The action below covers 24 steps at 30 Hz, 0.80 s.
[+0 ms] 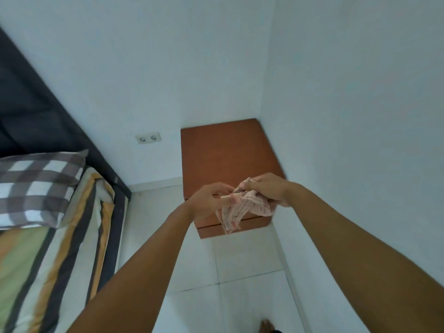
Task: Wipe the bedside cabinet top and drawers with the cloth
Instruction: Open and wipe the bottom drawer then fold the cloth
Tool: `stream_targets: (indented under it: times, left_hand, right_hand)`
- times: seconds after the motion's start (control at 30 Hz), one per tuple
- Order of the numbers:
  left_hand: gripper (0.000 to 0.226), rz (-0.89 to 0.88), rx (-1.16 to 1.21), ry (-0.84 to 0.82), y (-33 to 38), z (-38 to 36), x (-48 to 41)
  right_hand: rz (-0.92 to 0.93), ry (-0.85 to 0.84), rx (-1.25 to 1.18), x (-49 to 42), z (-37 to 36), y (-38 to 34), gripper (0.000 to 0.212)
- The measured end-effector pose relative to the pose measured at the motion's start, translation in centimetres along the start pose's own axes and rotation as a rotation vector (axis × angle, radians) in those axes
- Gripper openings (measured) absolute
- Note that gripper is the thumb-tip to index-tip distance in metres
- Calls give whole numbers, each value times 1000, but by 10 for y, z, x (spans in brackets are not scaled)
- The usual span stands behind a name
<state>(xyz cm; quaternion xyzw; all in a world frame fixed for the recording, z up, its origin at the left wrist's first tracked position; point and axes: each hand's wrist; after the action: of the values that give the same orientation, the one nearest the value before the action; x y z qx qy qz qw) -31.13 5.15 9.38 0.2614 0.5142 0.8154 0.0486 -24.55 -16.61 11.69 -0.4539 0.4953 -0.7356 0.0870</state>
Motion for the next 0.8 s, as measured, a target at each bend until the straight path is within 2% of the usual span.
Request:
stream_targets:
  times: [0.07, 0.2, 0.23, 0.33, 0.43, 0.57, 0.63, 0.73, 0.8]
  left_hand:
    - [38, -50, 14, 25, 17, 4, -3]
    - [29, -127, 164, 123, 32, 15, -26]
    - [27, -143, 180, 139, 36, 19, -34]
    - [19, -145, 15, 134, 49, 34, -72]
    - [17, -110, -32, 119, 64, 52, -113]
    - [20, -40, -33, 286, 79, 86, -156]
    - [23, 21, -63, 354, 87, 100, -172]
    - [30, 132, -111, 359, 98, 109, -194]
    - [37, 158, -126, 355, 105, 110, -208]
  right_hand:
    - [29, -6, -18, 3, 12, -15, 28]
    - [67, -22, -90, -11, 47, -32, 75]
    - [76, -16, -102, -18, 57, -35, 78]
    - [110, -25, -153, -41, 88, -46, 76]
    - [156, -44, -191, -61, 119, -61, 57]
    - [197, -45, -171, -82, 166, -75, 41]
    - [163, -14, -17, -91, 188, -81, 30]
    - [86, 130, 343, -109, 202, -84, 14]
    - [46, 172, 387, -123, 201, -86, 30]
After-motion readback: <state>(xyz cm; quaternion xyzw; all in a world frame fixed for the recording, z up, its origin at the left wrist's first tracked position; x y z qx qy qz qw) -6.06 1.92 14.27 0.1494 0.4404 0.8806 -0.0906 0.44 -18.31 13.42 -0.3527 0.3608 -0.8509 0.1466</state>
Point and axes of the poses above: each hand's wrist, its own x-axis away from the middle knuckle, its own z-axis out of the back of the hand, y = z × x, and after that the axes turned 12 degrees about -y, right-handed
